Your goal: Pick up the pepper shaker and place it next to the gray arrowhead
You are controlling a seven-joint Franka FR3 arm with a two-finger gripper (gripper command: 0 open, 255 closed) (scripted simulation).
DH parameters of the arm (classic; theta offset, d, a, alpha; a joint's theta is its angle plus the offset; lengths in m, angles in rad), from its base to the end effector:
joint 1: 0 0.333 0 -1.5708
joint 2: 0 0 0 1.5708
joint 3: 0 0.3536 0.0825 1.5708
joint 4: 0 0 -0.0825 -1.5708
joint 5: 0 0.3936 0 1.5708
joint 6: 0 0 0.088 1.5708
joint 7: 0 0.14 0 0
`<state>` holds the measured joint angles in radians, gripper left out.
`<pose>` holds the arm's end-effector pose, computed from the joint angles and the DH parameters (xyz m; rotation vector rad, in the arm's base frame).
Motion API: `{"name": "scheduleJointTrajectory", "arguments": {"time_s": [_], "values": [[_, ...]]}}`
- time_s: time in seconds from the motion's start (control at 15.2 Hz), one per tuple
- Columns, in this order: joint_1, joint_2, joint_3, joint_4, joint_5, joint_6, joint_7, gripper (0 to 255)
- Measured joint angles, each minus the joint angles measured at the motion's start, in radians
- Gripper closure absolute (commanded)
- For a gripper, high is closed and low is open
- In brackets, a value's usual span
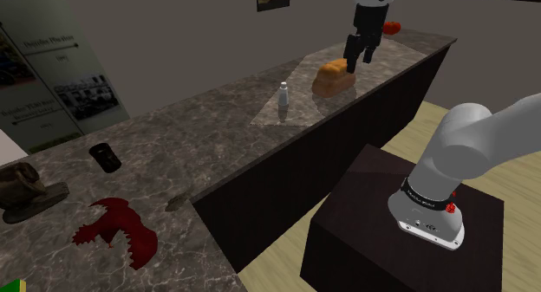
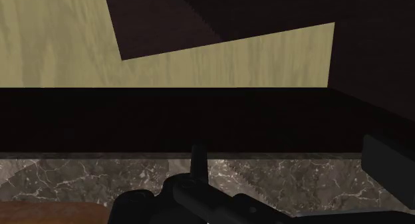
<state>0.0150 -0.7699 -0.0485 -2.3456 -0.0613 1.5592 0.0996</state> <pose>0.2925 -0.0229 0.5831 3.1078 -0.1856 -0.0249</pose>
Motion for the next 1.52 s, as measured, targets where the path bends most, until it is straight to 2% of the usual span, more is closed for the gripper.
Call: {"name": "scheduleJointTrajectory", "arguments": {"time_s": [0.26,0.92,1.39,1.52], "values": [[-0.001,0.070,-0.009,0.016,-0.008,0.053,-0.009,0],[-0.009,0.428,-0.069,0.144,-0.034,0.284,-0.072,0],[-0.018,0.688,-0.097,0.313,-0.024,0.377,-0.120,0],[-0.019,0.776,-0.100,0.393,-0.015,0.386,-0.130,0]]}}
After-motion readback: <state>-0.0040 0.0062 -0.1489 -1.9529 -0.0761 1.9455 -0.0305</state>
